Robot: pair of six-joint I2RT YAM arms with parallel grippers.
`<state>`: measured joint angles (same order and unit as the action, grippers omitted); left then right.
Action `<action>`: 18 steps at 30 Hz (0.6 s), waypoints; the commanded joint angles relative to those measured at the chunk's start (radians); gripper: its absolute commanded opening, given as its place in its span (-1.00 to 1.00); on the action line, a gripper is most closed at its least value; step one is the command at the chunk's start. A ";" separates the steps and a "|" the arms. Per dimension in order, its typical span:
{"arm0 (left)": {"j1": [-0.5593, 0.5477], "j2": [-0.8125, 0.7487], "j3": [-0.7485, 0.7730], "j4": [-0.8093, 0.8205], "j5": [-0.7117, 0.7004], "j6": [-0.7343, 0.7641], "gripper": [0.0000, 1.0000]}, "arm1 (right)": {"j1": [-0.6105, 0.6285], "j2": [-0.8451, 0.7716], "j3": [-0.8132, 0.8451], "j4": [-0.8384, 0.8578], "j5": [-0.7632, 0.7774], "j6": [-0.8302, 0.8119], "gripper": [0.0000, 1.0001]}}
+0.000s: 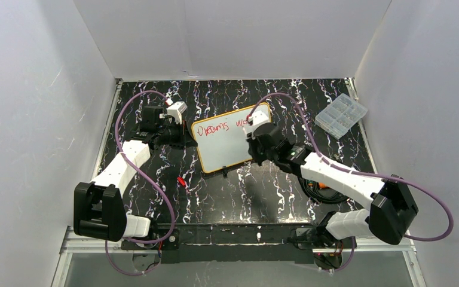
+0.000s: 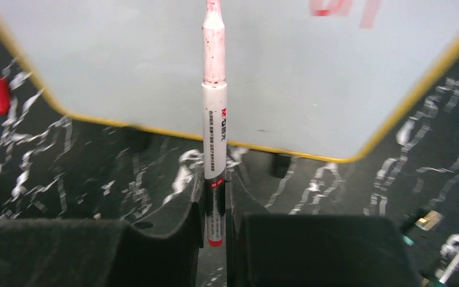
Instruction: Write a sentence on the whiteboard
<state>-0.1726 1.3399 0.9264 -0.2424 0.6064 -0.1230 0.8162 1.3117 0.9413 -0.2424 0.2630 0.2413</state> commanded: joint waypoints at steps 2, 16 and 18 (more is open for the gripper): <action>-0.004 -0.049 0.006 0.000 0.029 0.000 -1.00 | 0.162 0.046 0.070 0.045 -0.037 0.028 -0.97; -0.003 -0.055 0.006 -0.006 0.026 0.005 -1.00 | 0.277 0.314 0.233 0.044 -0.085 0.042 -0.97; -0.004 -0.054 0.006 -0.006 0.025 0.004 -1.00 | 0.276 0.339 0.248 0.035 -0.078 0.044 -0.97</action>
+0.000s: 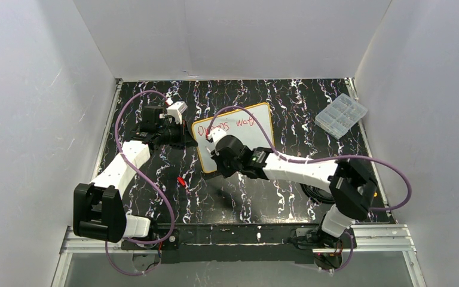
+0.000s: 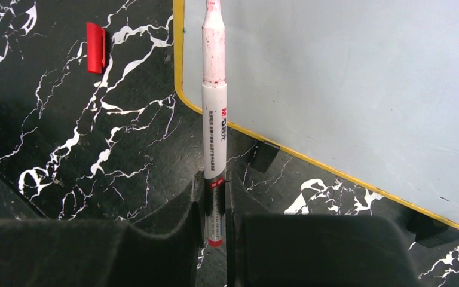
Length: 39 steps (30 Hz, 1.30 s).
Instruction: Write a sentence on the whiteboard
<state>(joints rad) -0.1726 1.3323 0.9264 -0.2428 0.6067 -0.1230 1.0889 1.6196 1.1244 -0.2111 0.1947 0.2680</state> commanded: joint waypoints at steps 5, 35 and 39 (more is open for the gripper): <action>-0.004 -0.047 0.008 -0.006 0.025 0.004 -1.00 | 0.003 0.066 0.095 -0.019 0.002 0.027 -0.97; -0.003 -0.047 0.008 -0.007 0.030 0.003 -1.00 | -0.017 0.157 0.190 -0.108 0.083 0.071 -0.97; -0.004 -0.047 0.008 -0.007 0.030 0.004 -1.00 | -0.018 0.158 0.194 -0.100 0.080 0.064 -0.97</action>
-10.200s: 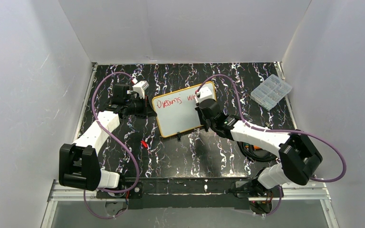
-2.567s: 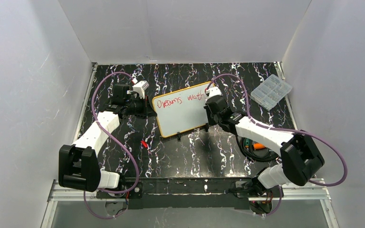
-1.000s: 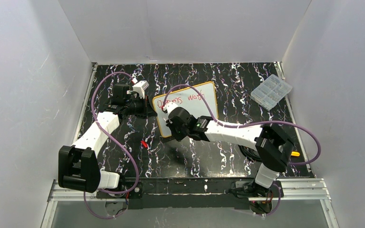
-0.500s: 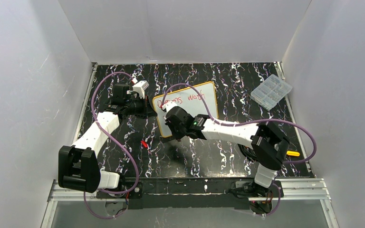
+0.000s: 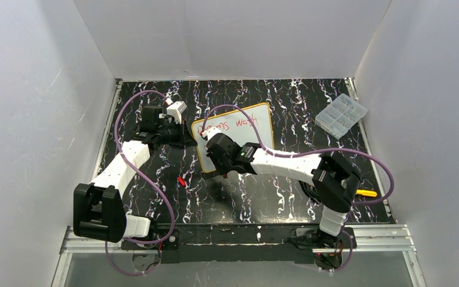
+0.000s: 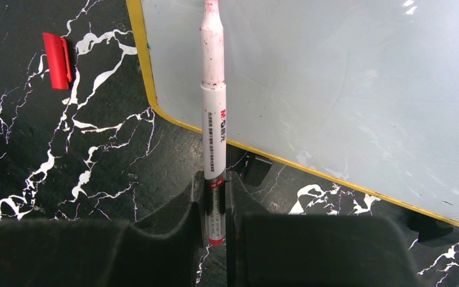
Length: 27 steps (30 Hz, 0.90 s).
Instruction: Write a sentence on the whiteboard
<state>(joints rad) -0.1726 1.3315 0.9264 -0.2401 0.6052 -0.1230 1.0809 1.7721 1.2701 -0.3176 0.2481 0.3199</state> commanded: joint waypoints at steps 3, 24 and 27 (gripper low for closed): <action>-0.003 -0.047 0.008 -0.009 0.031 0.004 -1.00 | -0.010 0.004 0.049 0.019 0.025 0.005 -0.97; -0.004 -0.048 0.008 -0.008 0.031 0.002 -1.00 | -0.009 0.015 0.031 0.011 -0.032 -0.011 -0.97; -0.003 -0.049 0.008 -0.008 0.031 0.002 -1.00 | -0.007 0.012 0.012 0.009 -0.039 -0.003 -0.97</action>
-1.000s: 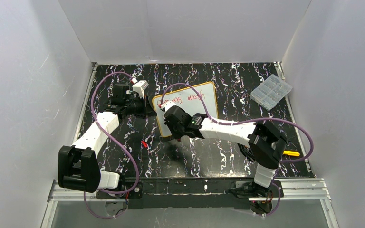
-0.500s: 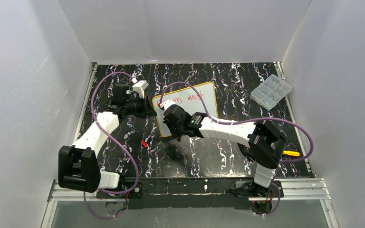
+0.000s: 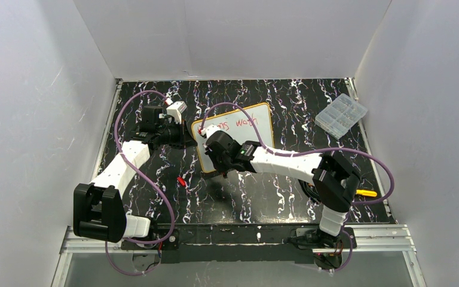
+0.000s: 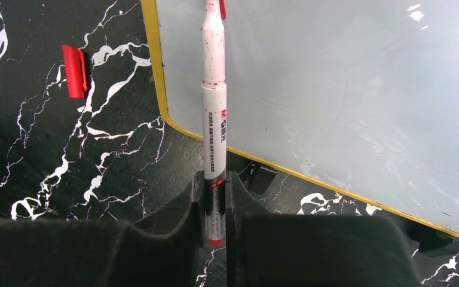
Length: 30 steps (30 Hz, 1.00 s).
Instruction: Write a sentence on the whiteboard
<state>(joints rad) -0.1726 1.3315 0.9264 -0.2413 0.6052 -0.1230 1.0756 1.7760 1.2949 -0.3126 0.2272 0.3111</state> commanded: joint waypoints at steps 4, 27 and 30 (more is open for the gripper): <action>-0.003 -0.049 0.008 -0.007 0.030 0.001 -1.00 | 0.001 0.002 -0.032 -0.006 -0.017 0.013 -0.97; -0.004 -0.048 0.006 -0.007 0.025 0.002 -1.00 | 0.028 -0.070 -0.074 0.097 0.002 0.011 -0.97; -0.004 -0.048 0.005 -0.007 0.024 0.002 -1.00 | 0.027 -0.049 -0.051 0.074 0.016 0.000 -0.97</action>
<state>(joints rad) -0.1726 1.3312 0.9264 -0.2424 0.6056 -0.1234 1.1000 1.7355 1.2026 -0.2512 0.1902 0.3218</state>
